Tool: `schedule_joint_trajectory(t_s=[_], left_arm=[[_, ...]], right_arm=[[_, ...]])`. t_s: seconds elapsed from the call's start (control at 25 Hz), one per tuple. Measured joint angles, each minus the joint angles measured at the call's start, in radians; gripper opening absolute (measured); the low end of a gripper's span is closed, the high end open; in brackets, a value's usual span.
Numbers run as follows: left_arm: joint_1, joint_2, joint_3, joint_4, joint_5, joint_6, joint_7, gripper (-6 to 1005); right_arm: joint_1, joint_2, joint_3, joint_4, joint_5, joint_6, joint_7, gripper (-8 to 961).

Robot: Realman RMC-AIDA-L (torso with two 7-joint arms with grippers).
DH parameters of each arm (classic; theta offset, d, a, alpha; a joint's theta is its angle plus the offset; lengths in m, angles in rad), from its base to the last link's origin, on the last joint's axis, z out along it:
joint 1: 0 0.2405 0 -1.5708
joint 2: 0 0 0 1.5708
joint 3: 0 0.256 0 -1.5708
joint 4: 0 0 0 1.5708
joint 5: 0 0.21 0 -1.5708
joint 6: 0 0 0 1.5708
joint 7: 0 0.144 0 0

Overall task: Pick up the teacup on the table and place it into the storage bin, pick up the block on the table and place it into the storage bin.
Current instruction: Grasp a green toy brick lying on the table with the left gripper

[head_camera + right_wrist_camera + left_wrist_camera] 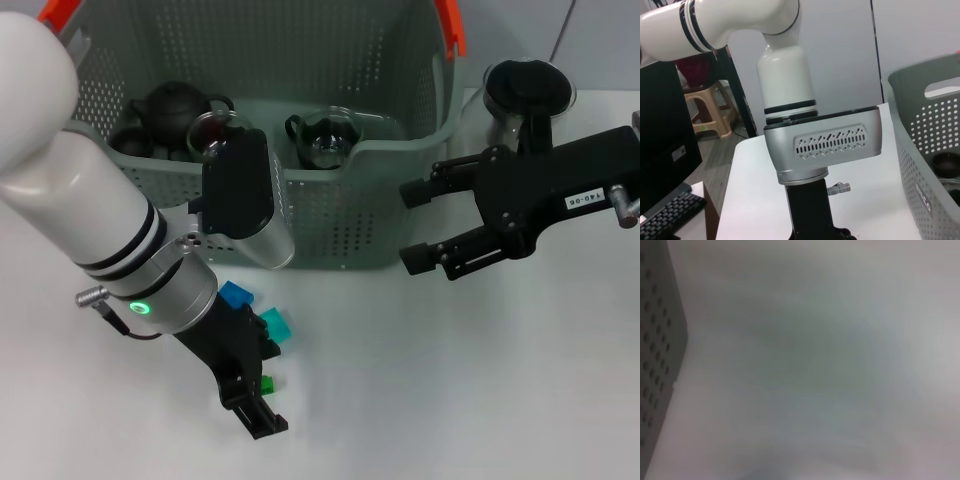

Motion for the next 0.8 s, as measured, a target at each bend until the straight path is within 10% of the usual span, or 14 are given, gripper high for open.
schedule_joint_trajectory(t_s=[0.8], left_arm=[[0.004, 0.000, 0.020, 0.013, 0.021, -0.034, -0.016, 755]], right_arm=[[0.003, 0.003, 0.000, 0.002, 0.000, 0.013, -0.003, 911]])
